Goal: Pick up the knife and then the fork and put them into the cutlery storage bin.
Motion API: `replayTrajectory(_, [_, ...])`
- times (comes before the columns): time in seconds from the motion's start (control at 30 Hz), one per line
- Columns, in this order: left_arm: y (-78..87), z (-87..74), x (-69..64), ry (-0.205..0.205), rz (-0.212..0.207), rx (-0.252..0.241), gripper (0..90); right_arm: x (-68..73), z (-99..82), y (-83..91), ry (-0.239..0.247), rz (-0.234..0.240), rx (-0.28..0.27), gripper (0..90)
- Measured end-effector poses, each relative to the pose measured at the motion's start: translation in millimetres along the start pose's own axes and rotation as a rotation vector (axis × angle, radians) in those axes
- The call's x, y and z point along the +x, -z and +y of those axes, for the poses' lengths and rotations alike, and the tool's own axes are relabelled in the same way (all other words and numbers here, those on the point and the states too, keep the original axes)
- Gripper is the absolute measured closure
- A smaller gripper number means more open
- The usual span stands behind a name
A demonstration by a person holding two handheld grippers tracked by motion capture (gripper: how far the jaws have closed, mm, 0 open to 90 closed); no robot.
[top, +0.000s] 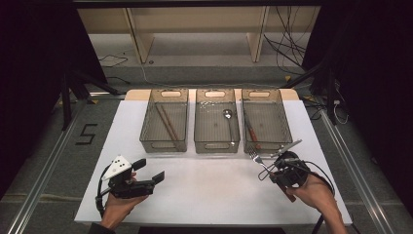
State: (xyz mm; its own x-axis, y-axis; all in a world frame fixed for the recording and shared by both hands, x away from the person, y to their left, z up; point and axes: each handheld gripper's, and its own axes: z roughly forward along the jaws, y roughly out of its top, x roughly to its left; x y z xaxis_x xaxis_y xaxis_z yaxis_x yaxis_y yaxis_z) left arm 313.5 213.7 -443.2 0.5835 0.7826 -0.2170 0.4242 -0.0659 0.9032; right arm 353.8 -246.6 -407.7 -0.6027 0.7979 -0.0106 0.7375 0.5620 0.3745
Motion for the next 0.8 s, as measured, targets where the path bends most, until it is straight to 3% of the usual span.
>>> replayTrajectory(0.8, [-0.2, 0.0, 0.0, 0.001, 0.0, -0.001, 11.5, -13.5, 44.5, 17.6, -0.024, -0.006, -0.159, 77.7])
